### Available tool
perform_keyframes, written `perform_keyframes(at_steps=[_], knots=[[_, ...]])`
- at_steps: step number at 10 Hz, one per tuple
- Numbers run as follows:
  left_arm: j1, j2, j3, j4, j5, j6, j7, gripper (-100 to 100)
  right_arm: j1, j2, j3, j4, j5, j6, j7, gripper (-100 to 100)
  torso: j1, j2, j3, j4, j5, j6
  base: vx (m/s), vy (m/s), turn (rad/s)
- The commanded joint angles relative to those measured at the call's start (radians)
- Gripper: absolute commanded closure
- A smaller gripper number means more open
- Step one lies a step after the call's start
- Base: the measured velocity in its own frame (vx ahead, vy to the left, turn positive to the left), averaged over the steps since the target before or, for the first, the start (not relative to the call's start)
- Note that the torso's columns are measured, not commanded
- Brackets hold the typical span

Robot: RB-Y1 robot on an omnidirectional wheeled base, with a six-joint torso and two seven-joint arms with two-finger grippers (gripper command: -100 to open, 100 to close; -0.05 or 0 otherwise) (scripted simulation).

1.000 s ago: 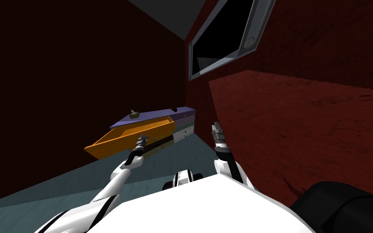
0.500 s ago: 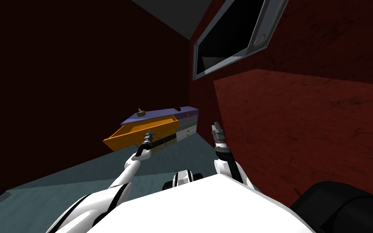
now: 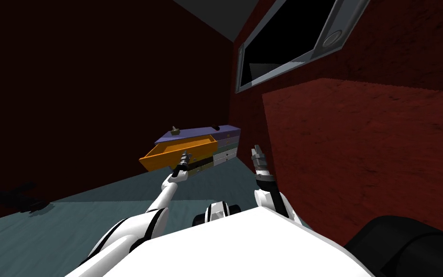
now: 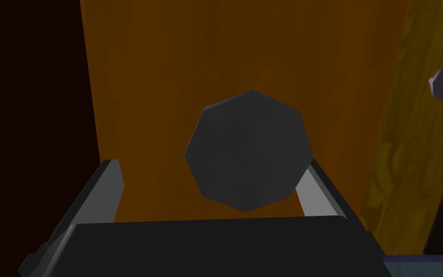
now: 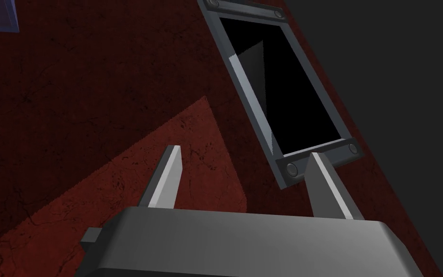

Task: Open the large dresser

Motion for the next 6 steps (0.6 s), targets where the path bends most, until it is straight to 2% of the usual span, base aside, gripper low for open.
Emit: perform_keyframes(at_steps=[1, 6], knots=[[-0.001, -0.002, -0.001, 0.005, -0.001, 0.002, -0.001, 0, 0.0, 0.0, 0.0, 0.0, 0.0, 0.0, 0.0, 0, -0.001, -0.001, -0.001, -0.002, 0.001, -0.001, 0.0, 0.0, 0.0], [0.009, -0.006, -0.002, 0.014, -0.001, 0.01, -0.001, 0, 0.0, 0.0, 0.0, 0.0, 0.0, 0.0, 0.0, 0, 0.005, -0.008, -0.005, -0.008, 0.004, 0.001, 0.0, 0.0, 0.0]])
